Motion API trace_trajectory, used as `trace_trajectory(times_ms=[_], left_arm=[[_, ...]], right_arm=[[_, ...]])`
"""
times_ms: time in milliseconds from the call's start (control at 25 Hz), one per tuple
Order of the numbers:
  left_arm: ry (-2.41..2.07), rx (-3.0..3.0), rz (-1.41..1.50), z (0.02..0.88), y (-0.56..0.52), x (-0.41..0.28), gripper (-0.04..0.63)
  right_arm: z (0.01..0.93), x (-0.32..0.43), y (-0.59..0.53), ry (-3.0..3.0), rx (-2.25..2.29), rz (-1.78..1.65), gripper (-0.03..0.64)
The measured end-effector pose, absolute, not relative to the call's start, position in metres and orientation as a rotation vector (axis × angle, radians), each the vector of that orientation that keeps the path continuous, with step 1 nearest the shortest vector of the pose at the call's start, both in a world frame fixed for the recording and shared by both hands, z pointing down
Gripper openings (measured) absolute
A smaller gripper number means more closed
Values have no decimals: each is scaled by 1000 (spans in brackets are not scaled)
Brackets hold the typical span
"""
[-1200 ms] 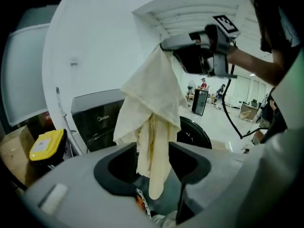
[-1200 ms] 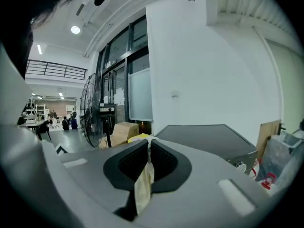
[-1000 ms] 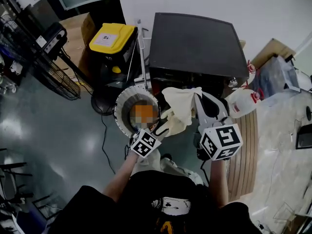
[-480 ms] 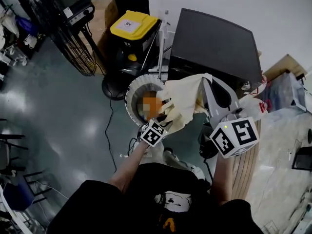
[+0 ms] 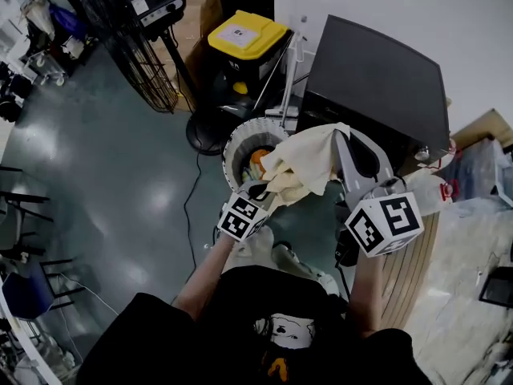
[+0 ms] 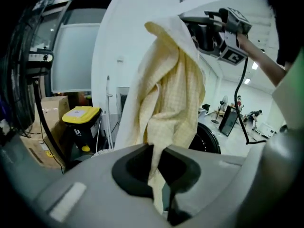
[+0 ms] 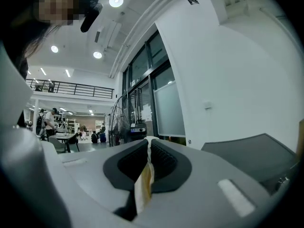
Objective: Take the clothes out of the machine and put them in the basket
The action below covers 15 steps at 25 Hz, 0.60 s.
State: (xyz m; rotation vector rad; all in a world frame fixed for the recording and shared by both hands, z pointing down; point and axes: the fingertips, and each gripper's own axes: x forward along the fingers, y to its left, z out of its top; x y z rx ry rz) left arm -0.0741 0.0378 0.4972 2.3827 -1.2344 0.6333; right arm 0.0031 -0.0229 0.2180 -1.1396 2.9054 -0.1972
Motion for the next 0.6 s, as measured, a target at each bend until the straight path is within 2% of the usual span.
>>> trace_trajectory(times_ms=[600], left_arm=[[-1521,2418,576,411,-1,-152,15]], right_arm=[[235,-79,-54,2969,-913,-268,31]])
